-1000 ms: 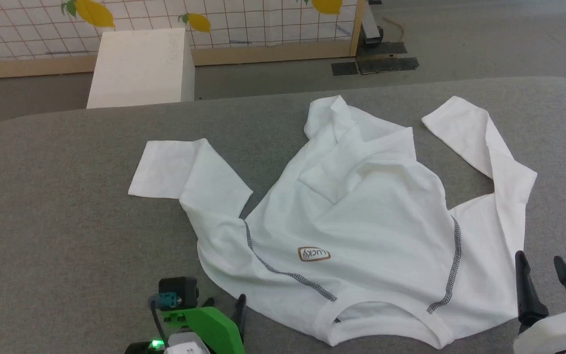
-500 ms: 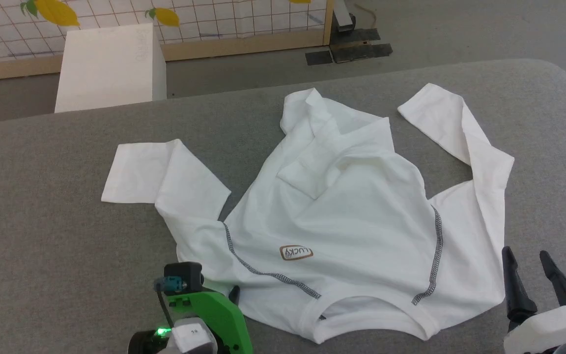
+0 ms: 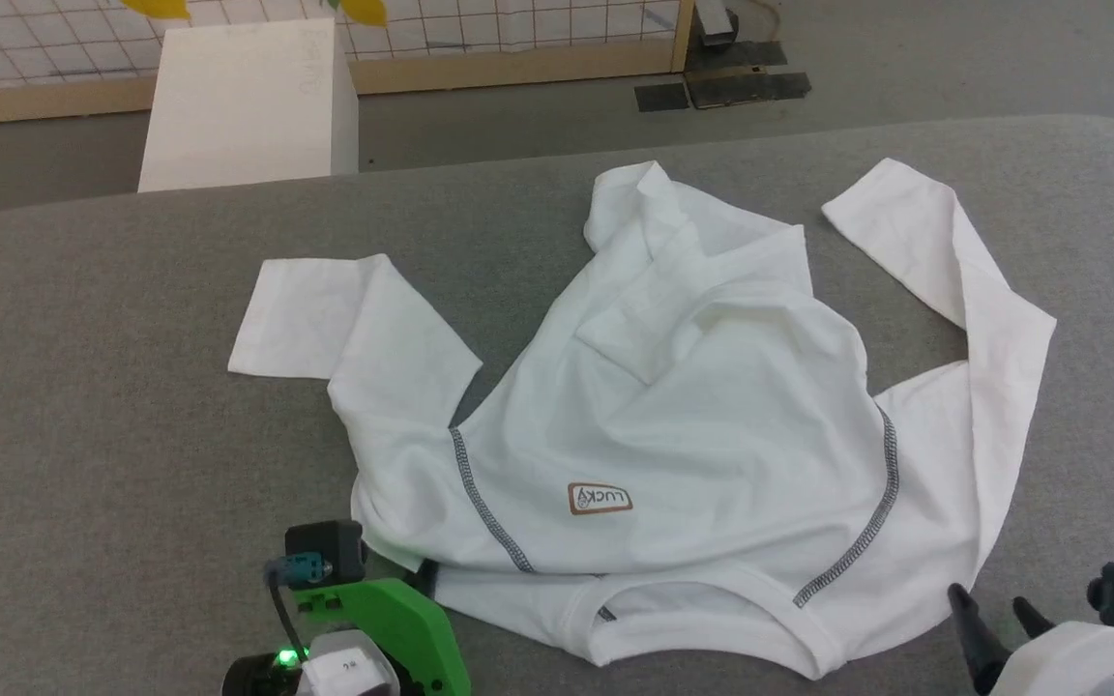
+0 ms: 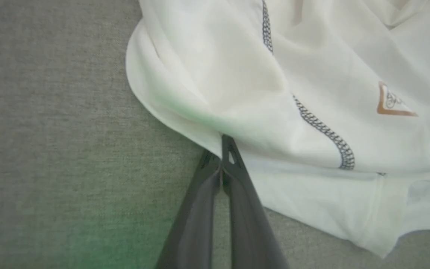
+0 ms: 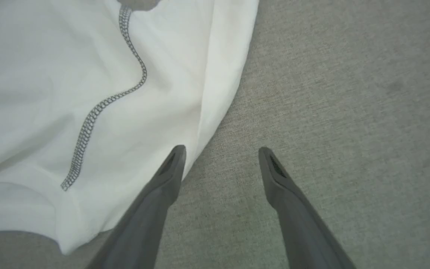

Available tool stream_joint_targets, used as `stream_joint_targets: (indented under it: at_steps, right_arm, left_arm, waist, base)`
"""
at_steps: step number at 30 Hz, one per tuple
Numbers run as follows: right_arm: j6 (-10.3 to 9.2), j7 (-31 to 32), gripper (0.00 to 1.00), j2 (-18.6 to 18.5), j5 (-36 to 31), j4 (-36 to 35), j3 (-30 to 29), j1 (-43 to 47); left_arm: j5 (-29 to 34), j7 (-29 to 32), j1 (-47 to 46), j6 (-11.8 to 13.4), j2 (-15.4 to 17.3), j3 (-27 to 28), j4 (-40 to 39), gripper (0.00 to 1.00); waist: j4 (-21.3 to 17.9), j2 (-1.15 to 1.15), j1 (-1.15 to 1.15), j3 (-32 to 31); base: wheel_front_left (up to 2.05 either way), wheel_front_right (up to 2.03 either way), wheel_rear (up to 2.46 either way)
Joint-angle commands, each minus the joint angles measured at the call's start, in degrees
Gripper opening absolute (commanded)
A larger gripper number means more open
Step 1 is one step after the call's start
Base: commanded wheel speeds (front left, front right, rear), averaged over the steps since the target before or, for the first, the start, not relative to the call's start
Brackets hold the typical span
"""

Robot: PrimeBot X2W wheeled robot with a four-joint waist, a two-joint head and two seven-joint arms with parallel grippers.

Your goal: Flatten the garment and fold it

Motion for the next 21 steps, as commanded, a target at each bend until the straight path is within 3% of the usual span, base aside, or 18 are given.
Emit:
stream_joint_targets:
  at_steps: [1,6,13,14,15,16,21]
  right_arm:
    - [-0.08,1.07,1.0,0.04,0.68,0.63,0.69,-1.48]
    - [-0.08,3.32,1.0,0.04,2.24,2.13,1.67,-3.95]
    - [-0.08,11.47,1.0,0.04,0.02,5.08,2.81,-4.51]
    - [-0.08,12.62,0.41,0.04,0.1,5.24,3.18,-4.45]
    - [-0.08,13.27,0.27,0.04,0.17,5.21,3.22,-4.35]
    - [-0.08,13.85,0.0,0.04,0.09,4.98,3.29,-4.2]
    - [-0.08,12.79,0.0,0.04,0.11,1.38,1.77,-3.4]
  left_arm:
    - [-0.57,0.09,0.58,0.24,0.57,0.1,0.2,0.0]
    - [-1.15,-0.37,0.06,-0.3,-0.03,-0.91,0.1,0.0]
    - [-1.54,-0.93,-0.52,-0.7,-0.33,-1.69,0.6,0.0]
    - [-1.58,-1.01,-0.64,-0.77,-0.34,-1.76,0.68,0.0]
    - [-1.63,-1.11,-0.72,-0.83,-0.35,-1.79,0.74,0.0]
    - [-1.66,-1.25,-0.79,-0.9,-0.32,-1.81,0.82,0.0]
    - [-2.03,-2.71,-0.93,-1.29,-0.25,-1.52,0.63,0.0]
  waist:
    - [1.03,0.0,0.0,0.57]
    - [2.45,0.0,0.0,1.18]
    - [3.45,0.0,0.0,1.91]
    - [3.59,0.0,0.0,1.98]
    - [3.71,0.0,0.0,2.01]
    - [3.8,0.0,0.0,2.02]
    - [3.78,0.0,0.0,1.44]
  base:
    - [0.0,0.0,0.0]
    - [0.0,0.0,0.0]
    - [0.0,0.0,0.0]
    - [0.0,0.0,0.0]
    - [0.0,0.0,0.0]
    - [0.0,0.0,0.0]
    - [0.0,0.0,0.0]
